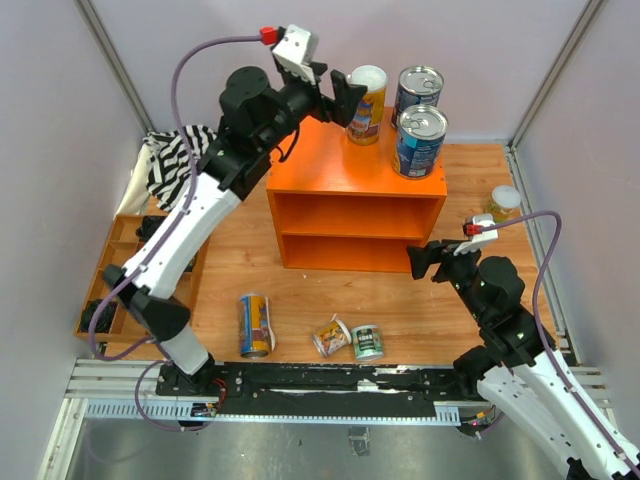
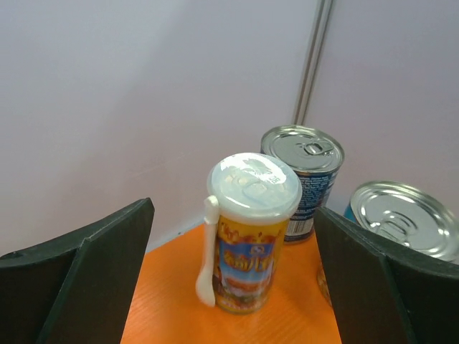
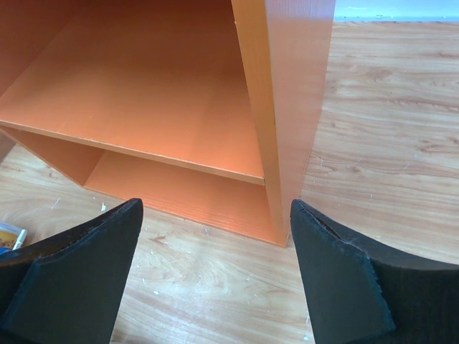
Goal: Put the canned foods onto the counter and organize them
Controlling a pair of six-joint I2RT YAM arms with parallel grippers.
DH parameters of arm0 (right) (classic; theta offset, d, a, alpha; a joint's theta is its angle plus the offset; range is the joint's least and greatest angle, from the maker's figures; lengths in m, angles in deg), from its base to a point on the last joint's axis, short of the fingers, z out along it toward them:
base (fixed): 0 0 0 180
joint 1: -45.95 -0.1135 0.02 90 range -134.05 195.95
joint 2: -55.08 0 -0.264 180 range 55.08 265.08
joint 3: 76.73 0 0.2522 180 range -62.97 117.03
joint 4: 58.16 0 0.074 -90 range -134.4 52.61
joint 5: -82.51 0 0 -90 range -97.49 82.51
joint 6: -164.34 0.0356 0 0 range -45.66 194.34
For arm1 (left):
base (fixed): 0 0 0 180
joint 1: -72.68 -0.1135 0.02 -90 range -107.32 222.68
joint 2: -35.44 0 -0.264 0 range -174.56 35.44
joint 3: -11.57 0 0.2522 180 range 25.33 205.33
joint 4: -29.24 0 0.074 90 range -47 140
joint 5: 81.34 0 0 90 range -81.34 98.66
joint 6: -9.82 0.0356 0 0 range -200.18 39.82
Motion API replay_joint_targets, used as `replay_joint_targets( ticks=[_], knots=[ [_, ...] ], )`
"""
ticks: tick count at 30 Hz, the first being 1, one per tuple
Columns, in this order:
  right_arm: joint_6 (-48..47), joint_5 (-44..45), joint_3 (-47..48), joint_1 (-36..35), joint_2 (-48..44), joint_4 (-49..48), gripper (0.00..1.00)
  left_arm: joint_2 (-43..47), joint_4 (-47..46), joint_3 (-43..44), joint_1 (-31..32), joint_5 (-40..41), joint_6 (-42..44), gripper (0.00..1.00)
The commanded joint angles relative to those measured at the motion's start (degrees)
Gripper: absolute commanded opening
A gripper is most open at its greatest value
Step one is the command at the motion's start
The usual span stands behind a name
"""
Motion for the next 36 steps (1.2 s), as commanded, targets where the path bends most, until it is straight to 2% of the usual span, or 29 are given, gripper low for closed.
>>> replay_joint_targets(
  ticks=[1, 8, 11, 14, 22, 28, 36],
  knots=[
    [-0.1, 1.1, 1.9, -0.8, -0.9, 2.2, 0.84, 11.2, -0.3, -4.6, -0.1, 5.0, -4.2, 0.99],
    [-0.3, 2.6, 3.2, -0.9, -2.2, 6.0, 0.84, 23.2, 9.0, -15.1, 1.6, 14.4, -9.3, 0.96],
    [-0.2, 2.8, 3.7, -0.9, -2.9, 7.1, 0.84, 29.5, 11.8, -23.7, 3.3, 20.1, -12.9, 0.90],
    [0.3, 2.7, 3.9, -1.0, -3.3, 7.9, 0.84, 35.0, 13.8, -32.5, 4.8, 27.0, -16.0, 0.90],
    [1.4, 2.0, 3.7, -1.1, -3.0, 8.5, 0.84, 49.4, 19.6, -55.6, 5.1, 37.9, -26.0, 0.91],
    [2.3, 1.6, 3.1, -1.2, -3.6, 8.1, 0.84, 58.0, 24.4, -66.8, 5.1, 39.0, -33.8, 0.92],
    [2.9, 1.9, 2.1, -1.3, -4.2, 7.9, 0.84, 61.3, 30.1, -73.0, 5.1, 36.2, -40.2, 0.92]
  ],
)
